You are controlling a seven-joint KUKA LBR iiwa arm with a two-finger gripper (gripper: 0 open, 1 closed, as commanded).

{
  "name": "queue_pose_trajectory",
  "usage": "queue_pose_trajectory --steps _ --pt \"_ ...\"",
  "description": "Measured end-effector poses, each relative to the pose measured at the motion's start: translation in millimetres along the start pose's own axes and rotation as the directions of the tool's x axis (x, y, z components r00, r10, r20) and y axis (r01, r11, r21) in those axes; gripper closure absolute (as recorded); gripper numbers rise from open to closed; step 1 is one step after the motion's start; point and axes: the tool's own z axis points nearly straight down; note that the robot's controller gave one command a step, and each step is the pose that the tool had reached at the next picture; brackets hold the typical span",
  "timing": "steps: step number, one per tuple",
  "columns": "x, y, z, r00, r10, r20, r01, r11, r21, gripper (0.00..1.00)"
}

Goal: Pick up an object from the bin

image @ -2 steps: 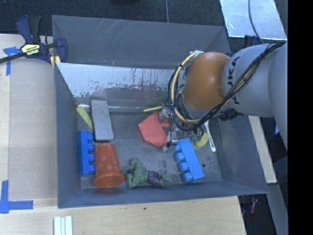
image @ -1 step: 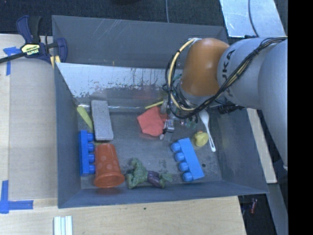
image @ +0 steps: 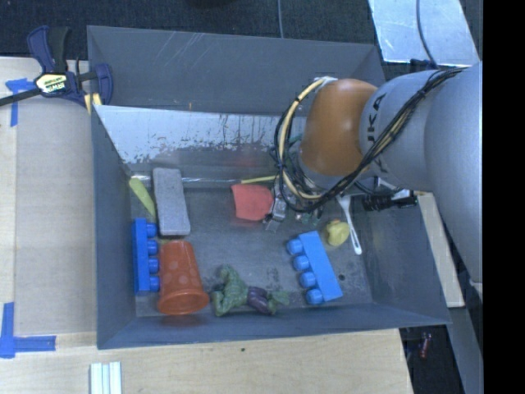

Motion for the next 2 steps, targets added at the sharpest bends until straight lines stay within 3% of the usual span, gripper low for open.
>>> queue_pose_trajectory --steps 2 --pt "3.7 12 -8 1.000 -0.016 0.005 0.016 1.000 -0.001 1.00"
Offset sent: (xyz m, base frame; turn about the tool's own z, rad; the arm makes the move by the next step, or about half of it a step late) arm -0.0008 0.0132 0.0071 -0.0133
